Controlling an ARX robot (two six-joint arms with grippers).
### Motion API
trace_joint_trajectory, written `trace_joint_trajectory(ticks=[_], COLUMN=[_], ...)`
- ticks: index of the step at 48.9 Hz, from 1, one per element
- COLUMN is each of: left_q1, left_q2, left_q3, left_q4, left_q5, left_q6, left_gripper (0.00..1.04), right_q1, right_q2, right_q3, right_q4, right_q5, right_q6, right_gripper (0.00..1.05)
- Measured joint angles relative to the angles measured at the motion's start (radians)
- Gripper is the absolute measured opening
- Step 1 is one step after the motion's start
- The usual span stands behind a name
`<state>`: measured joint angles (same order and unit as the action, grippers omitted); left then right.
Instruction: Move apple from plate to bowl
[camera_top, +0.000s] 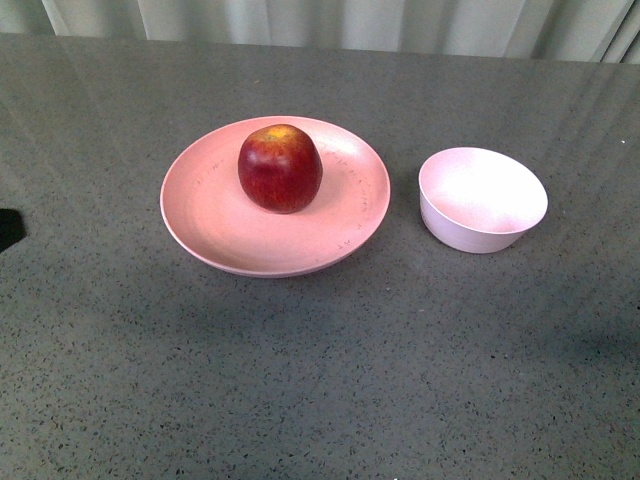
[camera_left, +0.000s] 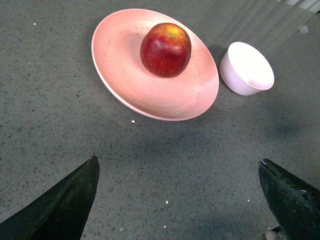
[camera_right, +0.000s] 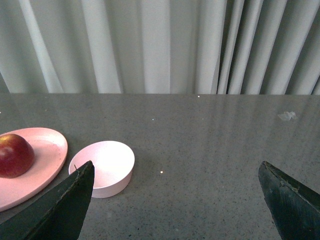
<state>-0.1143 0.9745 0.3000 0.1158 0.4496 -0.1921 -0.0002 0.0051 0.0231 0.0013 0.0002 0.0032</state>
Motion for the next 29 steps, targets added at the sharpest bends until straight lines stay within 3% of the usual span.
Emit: trace_joint_trajectory(ticks=[3,4,29], left_q1=[-0.046,-0.137,-0.209], left_q2=[0.126,0.435,0.827], left_q3=[0.040,0.163,0.491], left_q4=[0.076,0.220,0.246], left_q5=[-0.032,-0.097,-0.201], left_q6=[-0.016,-0.041,-0.025], left_gripper=[0.96,0.96,0.96], right_q1=[0.000,0.000,0.000], right_q2=[0.000,0.000,0.000], right_q3=[0.000,0.000,0.000], right_q4=[0.000,0.000,0.000], right_q5=[0.000,0.000,0.000], right_q6=[0.000,0.000,0.000], right_gripper=[0.96,0.96,0.96])
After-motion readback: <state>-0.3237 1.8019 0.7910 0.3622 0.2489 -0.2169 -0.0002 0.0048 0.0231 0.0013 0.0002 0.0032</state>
